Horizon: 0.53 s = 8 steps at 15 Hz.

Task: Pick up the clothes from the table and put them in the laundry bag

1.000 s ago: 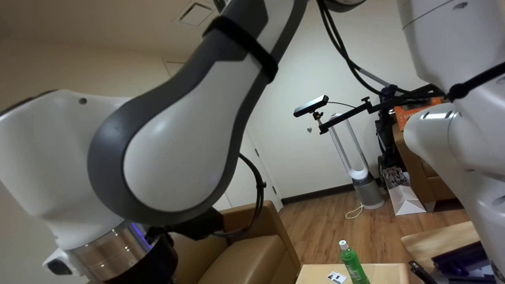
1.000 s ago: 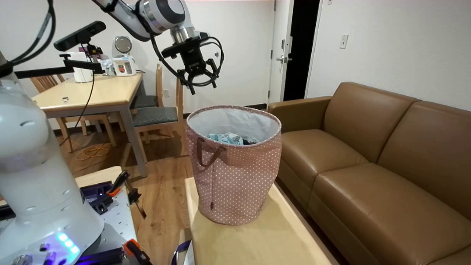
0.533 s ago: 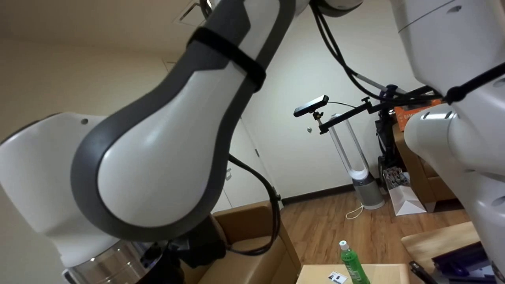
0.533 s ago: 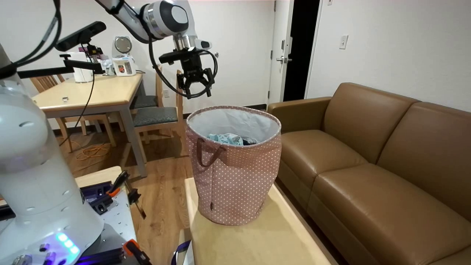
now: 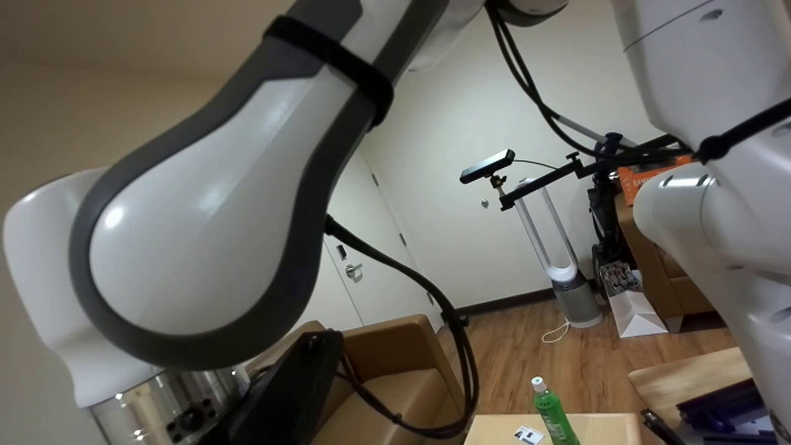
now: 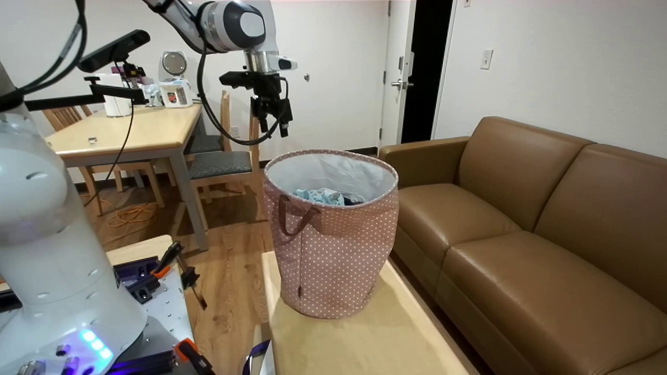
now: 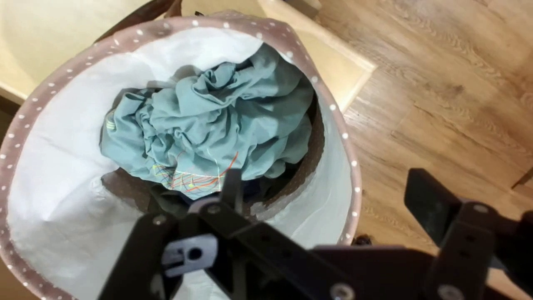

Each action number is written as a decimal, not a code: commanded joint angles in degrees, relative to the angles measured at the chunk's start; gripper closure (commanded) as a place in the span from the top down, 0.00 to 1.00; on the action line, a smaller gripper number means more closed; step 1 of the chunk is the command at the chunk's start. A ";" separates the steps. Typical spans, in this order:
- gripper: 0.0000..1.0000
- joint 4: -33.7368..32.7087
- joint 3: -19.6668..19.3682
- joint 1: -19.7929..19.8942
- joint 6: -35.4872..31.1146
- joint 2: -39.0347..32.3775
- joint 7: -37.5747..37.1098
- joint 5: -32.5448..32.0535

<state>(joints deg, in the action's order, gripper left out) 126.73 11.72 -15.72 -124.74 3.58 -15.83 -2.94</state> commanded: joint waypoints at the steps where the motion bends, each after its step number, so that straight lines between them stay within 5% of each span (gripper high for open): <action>1: 1.00 1.74 0.97 1.21 -5.82 1.13 -8.20 2.51; 8: 1.00 0.14 1.02 1.12 -3.17 -0.04 -4.87 0.79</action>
